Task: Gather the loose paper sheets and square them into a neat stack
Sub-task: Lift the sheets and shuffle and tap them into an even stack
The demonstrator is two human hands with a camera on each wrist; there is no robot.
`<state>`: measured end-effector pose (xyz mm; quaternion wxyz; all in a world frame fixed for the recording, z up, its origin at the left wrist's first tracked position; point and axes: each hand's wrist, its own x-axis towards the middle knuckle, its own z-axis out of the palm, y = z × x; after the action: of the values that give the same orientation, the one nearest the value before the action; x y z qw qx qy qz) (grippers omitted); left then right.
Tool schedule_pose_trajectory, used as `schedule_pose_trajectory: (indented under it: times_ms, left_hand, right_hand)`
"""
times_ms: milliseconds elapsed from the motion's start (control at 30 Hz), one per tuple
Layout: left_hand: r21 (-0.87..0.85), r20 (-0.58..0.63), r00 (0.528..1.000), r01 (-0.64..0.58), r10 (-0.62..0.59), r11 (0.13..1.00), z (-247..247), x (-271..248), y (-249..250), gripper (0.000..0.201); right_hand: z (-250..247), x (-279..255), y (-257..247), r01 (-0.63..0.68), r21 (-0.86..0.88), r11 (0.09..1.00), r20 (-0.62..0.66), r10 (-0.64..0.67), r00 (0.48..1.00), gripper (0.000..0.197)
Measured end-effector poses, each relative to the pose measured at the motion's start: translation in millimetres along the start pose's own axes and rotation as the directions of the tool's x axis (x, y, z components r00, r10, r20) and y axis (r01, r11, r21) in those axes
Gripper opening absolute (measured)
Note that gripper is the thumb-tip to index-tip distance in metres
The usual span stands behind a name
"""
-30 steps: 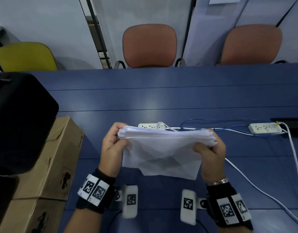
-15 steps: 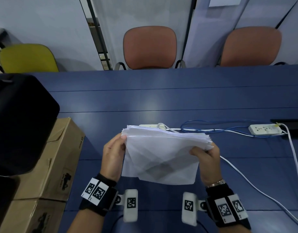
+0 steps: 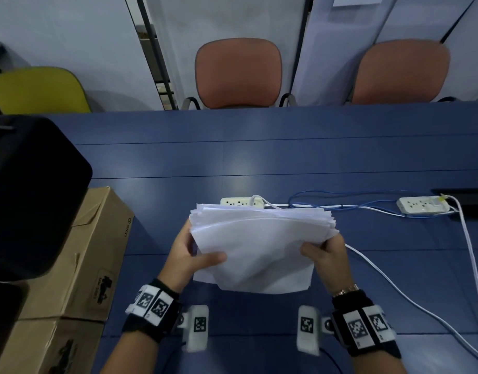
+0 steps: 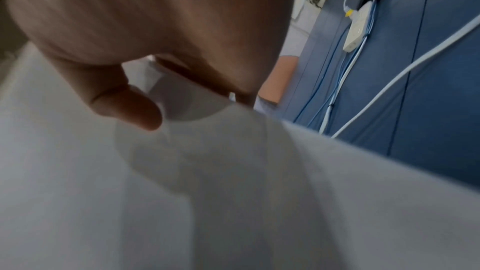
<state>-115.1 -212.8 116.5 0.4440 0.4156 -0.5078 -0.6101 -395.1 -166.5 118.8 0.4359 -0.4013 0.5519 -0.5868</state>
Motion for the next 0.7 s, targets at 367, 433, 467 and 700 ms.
schedule_pose_trajectory:
  times_ms: [367,433,467,700]
  left_hand:
    - [0.142,-0.099,0.995,0.026,-0.012,0.99,15.4,8.7,20.1,0.028]
    - [0.19,-0.021,0.998,0.059,-0.056,0.98,12.4,8.7,19.2,0.034]
    - [0.22,-0.025,0.998,0.062,-0.057,0.973,11.0,8.7,18.3,0.031]
    - [0.691,0.016,0.995,-0.084,0.101,0.718,-13.3,16.8,48.6,0.014]
  right_hand:
    - [5.1,0.3,-7.4,-0.005,-0.077,0.997,-0.143,-0.006,0.99,0.036]
    - [6.6,2.3,-9.9,-0.052,-0.039,0.998,-0.176,0.044,0.983,0.055]
    - [9.0,1.7,-13.6,-0.079,-0.036,0.996,-0.169,0.072,0.983,0.055]
    - [-7.7,-0.1,-60.8,0.214,-0.468,0.857,-0.169,-0.324,0.931,0.114]
